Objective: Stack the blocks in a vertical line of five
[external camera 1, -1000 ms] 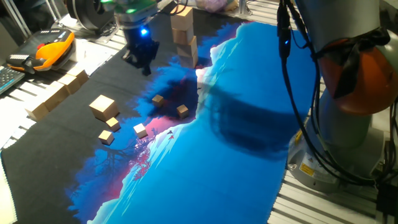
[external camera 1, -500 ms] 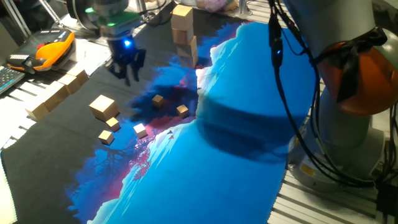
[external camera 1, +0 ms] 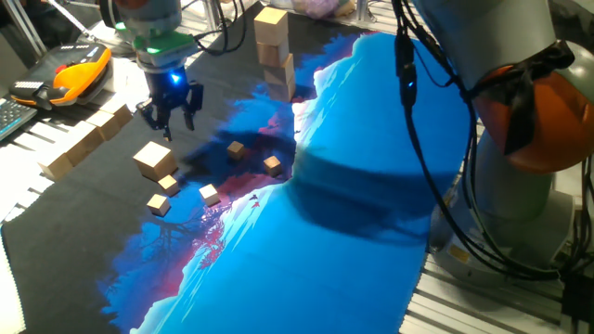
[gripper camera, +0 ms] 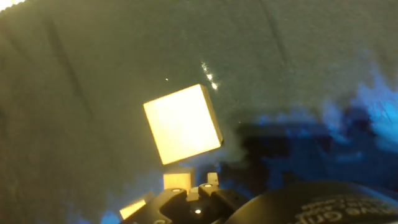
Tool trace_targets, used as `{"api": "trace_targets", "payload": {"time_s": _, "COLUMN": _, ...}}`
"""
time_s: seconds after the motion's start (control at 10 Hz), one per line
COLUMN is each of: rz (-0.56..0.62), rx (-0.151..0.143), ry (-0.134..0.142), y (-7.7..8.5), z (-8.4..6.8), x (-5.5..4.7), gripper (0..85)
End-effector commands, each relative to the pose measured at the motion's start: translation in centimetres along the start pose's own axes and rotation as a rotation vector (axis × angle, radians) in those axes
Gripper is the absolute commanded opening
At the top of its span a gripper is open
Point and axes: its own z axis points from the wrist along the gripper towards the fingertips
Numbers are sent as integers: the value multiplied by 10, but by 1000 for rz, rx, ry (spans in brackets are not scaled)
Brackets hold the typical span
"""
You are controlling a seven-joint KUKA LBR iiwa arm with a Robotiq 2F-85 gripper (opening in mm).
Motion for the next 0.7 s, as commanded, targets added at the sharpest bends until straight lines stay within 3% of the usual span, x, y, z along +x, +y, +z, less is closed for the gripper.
{"api": "trace_targets", "payload": {"time_s": 0.0, "rz": -30, "rx": 24, "ry": 28, "y": -2, "z": -1, "x": 0, "gripper": 340}}
{"api": "trace_targets", "payload": {"time_s": 0.1, "rz": -79, "rx": 25, "ry": 74, "y": -2, "z": -1, "x": 0, "gripper": 0}}
{"api": "trace_targets", "payload": {"time_s": 0.2, "rz": -72, "rx": 13, "ry": 106, "y": -2, "z": -1, "x": 0, "gripper": 0}}
{"api": "trace_targets", "payload": {"time_s": 0.3, "rz": -83, "rx": 32, "ry": 104, "y": -2, "z": -1, "x": 0, "gripper": 0}}
{"api": "trace_targets", "payload": {"time_s": 0.6, "rz": -132, "rx": 25, "ry": 87, "y": -2, "z": -1, "x": 0, "gripper": 0}}
